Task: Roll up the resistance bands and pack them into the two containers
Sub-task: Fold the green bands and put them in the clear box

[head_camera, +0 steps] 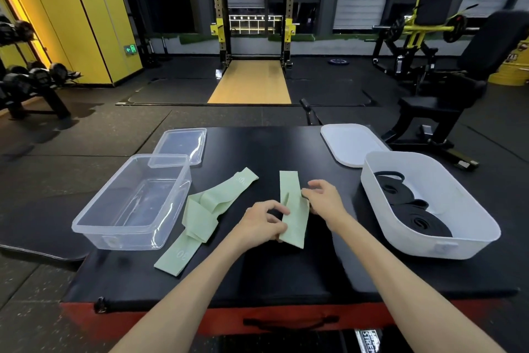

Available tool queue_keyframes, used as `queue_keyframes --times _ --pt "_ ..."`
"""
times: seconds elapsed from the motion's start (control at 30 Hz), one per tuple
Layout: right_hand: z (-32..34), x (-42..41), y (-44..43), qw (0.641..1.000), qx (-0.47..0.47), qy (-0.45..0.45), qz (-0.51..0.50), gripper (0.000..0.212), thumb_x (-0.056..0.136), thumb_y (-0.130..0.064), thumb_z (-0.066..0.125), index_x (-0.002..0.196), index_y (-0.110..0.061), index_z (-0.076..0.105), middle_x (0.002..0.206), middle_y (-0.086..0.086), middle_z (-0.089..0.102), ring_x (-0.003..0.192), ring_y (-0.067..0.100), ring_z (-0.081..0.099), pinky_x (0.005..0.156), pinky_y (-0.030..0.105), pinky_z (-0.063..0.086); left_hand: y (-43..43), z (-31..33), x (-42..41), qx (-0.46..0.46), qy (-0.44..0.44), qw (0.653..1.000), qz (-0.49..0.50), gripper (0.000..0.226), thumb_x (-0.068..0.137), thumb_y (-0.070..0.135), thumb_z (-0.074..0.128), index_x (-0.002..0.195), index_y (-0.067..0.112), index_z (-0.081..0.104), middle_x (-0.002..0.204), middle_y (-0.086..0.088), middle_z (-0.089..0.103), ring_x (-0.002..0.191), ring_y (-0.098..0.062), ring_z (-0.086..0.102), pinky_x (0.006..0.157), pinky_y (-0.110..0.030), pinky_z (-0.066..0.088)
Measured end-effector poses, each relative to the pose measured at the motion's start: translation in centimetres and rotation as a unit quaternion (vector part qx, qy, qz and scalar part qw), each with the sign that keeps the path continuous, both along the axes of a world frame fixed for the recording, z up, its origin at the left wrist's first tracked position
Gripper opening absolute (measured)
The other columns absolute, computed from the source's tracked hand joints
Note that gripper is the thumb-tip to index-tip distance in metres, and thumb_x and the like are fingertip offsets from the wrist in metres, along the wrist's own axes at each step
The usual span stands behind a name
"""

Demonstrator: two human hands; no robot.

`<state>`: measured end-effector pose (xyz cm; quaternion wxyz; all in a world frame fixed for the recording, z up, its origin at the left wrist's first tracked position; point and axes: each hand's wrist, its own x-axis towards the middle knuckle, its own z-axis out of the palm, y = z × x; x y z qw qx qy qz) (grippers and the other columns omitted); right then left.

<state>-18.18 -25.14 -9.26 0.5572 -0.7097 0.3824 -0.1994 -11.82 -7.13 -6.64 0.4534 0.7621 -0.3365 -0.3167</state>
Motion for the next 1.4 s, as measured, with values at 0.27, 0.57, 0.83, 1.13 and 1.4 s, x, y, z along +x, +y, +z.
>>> queue_keyframes --times 0.27,0.57,0.83,1.13,1.4 --pt "2.3 2.4 -0.9 0.968 -0.175 0.179 0.002 0.036 0.077 -0.020 0.064 0.058 -0.013 0.035 0.060 0.004 0.044 0.053 0.020 0.040 0.044 0.025 0.028 1.1 0.0 0.3 0.041 0.012 0.995 -0.085 0.025 0.080 0.007 0.063 0.105 0.010 0.064 0.064 -0.002 0.065 0.058 -0.011 0.060 0.062 -0.017 0.047" --pt "3.0 6.4 -0.5 0.969 -0.110 0.219 -0.004 0.041 0.068 -0.010 0.081 0.089 -0.009 0.046 0.101 0.008 0.053 0.090 0.026 0.058 0.066 0.028 0.045 1.0 -0.3 1.1 0.052 -0.006 0.988 -0.145 0.018 0.081 0.014 0.066 0.097 0.021 0.067 0.065 -0.003 0.067 0.059 -0.008 0.058 0.067 -0.016 0.043" --pt "2.8 7.2 -2.1 0.991 -0.113 0.072 -0.022 0.013 0.076 -0.009 0.067 0.067 -0.009 0.057 0.073 0.002 0.053 0.070 0.018 0.050 0.054 0.021 0.041 1.1 -0.5 1.3 0.025 0.043 0.990 -0.129 0.020 0.083 0.013 0.069 0.103 0.011 0.067 0.066 -0.008 0.068 0.062 -0.009 0.062 0.064 -0.014 0.046" --pt "1.9 5.0 -1.8 0.984 -0.157 0.087 0.007 0.023 0.081 -0.010 0.072 0.102 -0.006 0.065 0.097 0.004 0.061 0.088 0.017 0.056 0.075 0.023 0.044 1.1 -0.8 1.1 0.054 -0.047 0.988 -0.134 0.021 0.079 0.028 0.074 0.096 0.022 0.066 0.075 -0.001 0.071 0.056 -0.010 0.062 0.068 -0.018 0.046" --pt "3.1 -5.5 3.8 0.947 -0.223 -0.010 0.233 0.007 0.081 -0.019 0.072 0.076 -0.025 0.071 0.075 -0.009 0.070 0.072 0.008 0.064 0.071 0.020 0.051 2.1 -1.0 -0.3 0.029 -0.235 0.963 -0.126 0.013 0.078 0.030 0.074 0.086 0.024 0.066 0.071 0.012 0.056 0.059 0.005 0.049 0.060 -0.012 0.038"
